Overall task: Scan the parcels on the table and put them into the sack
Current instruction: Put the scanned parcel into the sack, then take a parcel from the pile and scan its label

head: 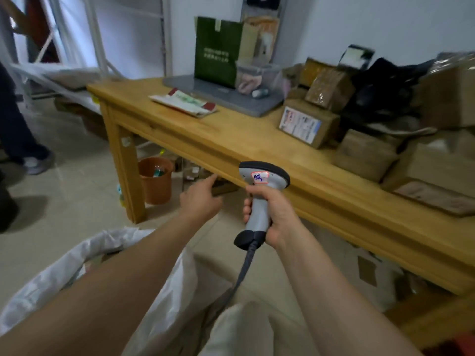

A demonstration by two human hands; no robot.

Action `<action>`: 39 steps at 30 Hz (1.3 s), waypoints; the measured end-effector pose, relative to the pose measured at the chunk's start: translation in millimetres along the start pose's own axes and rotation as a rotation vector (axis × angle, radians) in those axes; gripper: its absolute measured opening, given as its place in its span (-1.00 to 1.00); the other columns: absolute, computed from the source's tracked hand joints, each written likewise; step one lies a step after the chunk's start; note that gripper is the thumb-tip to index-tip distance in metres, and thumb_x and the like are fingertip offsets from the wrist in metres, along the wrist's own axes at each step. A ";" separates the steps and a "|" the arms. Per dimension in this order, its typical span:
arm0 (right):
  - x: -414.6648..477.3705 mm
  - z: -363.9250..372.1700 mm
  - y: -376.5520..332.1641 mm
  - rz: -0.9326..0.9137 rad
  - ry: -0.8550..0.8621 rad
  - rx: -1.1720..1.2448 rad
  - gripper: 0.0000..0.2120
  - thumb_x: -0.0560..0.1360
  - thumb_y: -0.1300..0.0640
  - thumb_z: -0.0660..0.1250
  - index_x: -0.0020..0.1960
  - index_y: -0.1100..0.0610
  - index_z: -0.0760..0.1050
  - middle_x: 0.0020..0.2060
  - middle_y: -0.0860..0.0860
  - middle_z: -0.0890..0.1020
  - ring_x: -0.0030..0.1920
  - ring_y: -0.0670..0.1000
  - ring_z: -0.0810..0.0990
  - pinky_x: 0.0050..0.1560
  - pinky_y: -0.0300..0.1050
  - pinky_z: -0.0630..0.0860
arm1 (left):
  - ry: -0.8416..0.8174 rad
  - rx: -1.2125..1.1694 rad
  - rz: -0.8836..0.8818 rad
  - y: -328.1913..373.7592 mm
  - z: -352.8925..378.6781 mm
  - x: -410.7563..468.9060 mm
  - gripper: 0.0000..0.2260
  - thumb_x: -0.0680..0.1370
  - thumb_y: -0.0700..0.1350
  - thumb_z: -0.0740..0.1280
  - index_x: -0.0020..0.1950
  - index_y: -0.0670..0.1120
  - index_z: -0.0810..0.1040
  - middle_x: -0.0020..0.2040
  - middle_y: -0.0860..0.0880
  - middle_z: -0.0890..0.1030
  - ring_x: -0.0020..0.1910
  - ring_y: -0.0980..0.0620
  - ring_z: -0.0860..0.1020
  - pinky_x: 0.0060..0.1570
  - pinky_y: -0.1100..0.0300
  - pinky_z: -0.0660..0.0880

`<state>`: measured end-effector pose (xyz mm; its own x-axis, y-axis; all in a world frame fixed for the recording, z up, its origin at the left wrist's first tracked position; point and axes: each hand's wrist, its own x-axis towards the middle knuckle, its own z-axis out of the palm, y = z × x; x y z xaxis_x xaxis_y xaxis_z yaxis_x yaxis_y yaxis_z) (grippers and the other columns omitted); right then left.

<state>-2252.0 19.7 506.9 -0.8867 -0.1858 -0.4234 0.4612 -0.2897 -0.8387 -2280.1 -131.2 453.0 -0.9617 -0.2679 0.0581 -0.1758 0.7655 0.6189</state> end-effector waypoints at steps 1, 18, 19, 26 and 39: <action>-11.0 -9.6 -13.3 -0.024 0.007 0.009 -0.92 0.45 0.30 0.36 -0.17 0.22 0.46 -0.49 0.08 0.51 -0.53 0.00 0.46 -0.50 -0.23 0.45 | -0.003 -0.015 0.031 18.7 -1.0 -2.7 -0.42 0.54 -0.07 0.31 0.54 0.08 0.20 0.40 -0.06 0.44 0.34 -0.12 0.42 0.30 -0.05 0.37; 7.4 -124.0 -160.7 -0.359 0.230 -0.065 -0.86 0.48 0.32 0.36 -0.01 0.35 0.48 -0.43 0.14 0.56 -0.50 0.03 0.54 -0.49 -0.18 0.51 | -0.086 0.414 0.604 265.4 49.0 143.3 -0.43 0.50 -0.29 0.32 0.50 -0.17 0.24 0.42 -0.17 0.36 0.39 -0.14 0.34 0.33 0.10 0.28; 15.1 -127.8 -165.0 -0.355 0.231 -0.072 -0.85 0.48 0.32 0.36 0.01 0.35 0.48 -0.42 0.14 0.56 -0.50 0.03 0.54 -0.49 -0.17 0.51 | -0.083 0.459 0.630 275.0 53.5 154.1 -0.39 0.50 -0.28 0.33 0.52 -0.18 0.18 0.45 -0.18 0.32 0.41 -0.15 0.30 0.36 0.09 0.24; 56.0 -145.0 -183.6 -0.359 0.200 -0.041 -0.94 0.48 0.33 0.35 -0.08 0.31 0.48 -0.45 0.12 0.54 -0.53 0.01 0.52 -0.52 -0.21 0.47 | -0.219 0.733 0.698 310.6 87.9 226.9 -0.25 0.53 -0.07 0.35 0.56 -0.22 -0.02 0.54 -0.19 0.09 0.51 -0.15 0.12 0.47 0.04 0.07; 45.5 -142.0 -168.5 -0.360 0.186 -0.015 -0.92 0.47 0.32 0.36 -0.07 0.30 0.48 -0.46 0.11 0.54 -0.53 0.02 0.52 -0.51 -0.20 0.45 | -0.158 1.051 0.707 301.2 36.7 215.5 0.01 0.31 0.06 0.55 0.57 0.13 -0.03 0.46 -0.14 0.17 0.43 -0.20 0.18 0.36 -0.11 0.31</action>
<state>-2374.8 193.4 580.4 -0.9829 0.0983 -0.1556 0.1211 -0.2910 -0.9490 -2548.0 63.1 623.2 -0.9152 0.4026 -0.0182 0.3711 0.8243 -0.4276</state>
